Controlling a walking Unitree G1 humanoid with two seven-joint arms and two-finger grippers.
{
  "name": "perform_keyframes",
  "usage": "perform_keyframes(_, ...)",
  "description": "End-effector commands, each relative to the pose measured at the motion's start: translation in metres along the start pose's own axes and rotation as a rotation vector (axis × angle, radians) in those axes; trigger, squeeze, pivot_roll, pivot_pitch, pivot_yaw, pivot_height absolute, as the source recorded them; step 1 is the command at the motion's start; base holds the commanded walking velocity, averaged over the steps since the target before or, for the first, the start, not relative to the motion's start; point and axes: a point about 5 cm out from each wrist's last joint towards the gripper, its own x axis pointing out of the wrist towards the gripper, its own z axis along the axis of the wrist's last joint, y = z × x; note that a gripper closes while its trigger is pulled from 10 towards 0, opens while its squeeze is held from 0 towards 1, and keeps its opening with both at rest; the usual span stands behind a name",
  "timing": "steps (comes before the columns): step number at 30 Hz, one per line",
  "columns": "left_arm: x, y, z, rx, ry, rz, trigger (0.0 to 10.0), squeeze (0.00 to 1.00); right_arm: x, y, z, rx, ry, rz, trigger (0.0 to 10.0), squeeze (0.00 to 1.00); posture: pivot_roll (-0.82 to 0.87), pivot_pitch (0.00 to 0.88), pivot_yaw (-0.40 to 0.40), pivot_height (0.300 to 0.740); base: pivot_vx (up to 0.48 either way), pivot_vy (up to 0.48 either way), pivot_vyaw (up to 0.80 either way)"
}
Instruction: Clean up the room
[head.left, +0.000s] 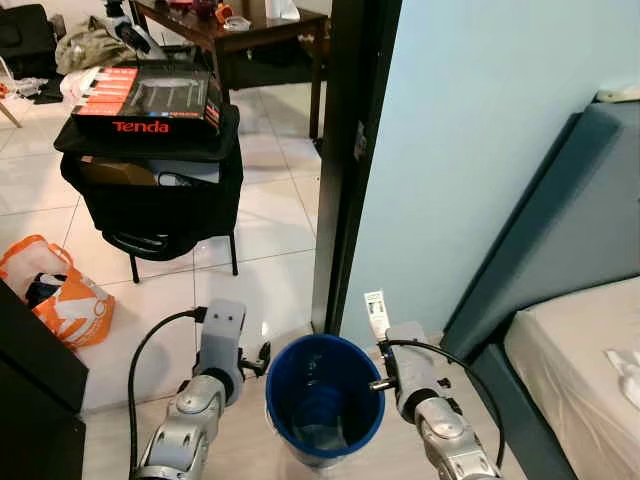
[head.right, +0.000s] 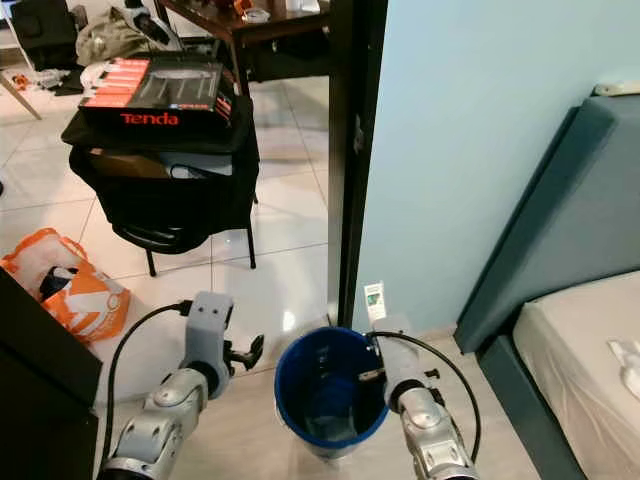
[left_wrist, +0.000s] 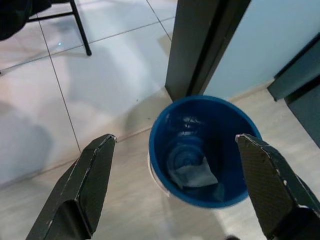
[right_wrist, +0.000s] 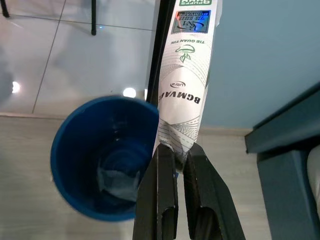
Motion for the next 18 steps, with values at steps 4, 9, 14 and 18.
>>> perform_keyframes(4,-0.0011,-0.0008,-0.0005,-0.009,-0.009,0.001,10.0,0.0,-0.0008,0.0027,-0.0042,0.006,0.02,0.002,10.0,0.0,0.01,0.125,-0.021,0.732,0.26,0.0,0.0)
perform_keyframes(9,-0.0009,-0.0006,0.0006,-0.004,-0.018,0.007,10.0,0.0,-0.0008,0.0024,-0.0041,0.007,0.02,0.001,10.0,0.0,0.01,0.124,-0.022,0.732,0.0,0.0,0.0)
perform_keyframes(14,-0.0009,-0.0007,0.0014,-0.006,-0.023,0.004,10.0,0.0,-0.0007,0.0027,-0.0043,0.008,0.021,0.002,10.0,0.0,0.01,0.12,-0.021,0.732,0.0,0.0,0.0)
perform_keyframes(18,-0.0009,-0.0008,0.0016,-0.005,-0.025,0.001,10.0,0.0,-0.0007,0.003,-0.0045,0.01,0.022,0.002,10.0,0.0,0.01,0.12,-0.019,0.732,0.0,0.0,0.0)
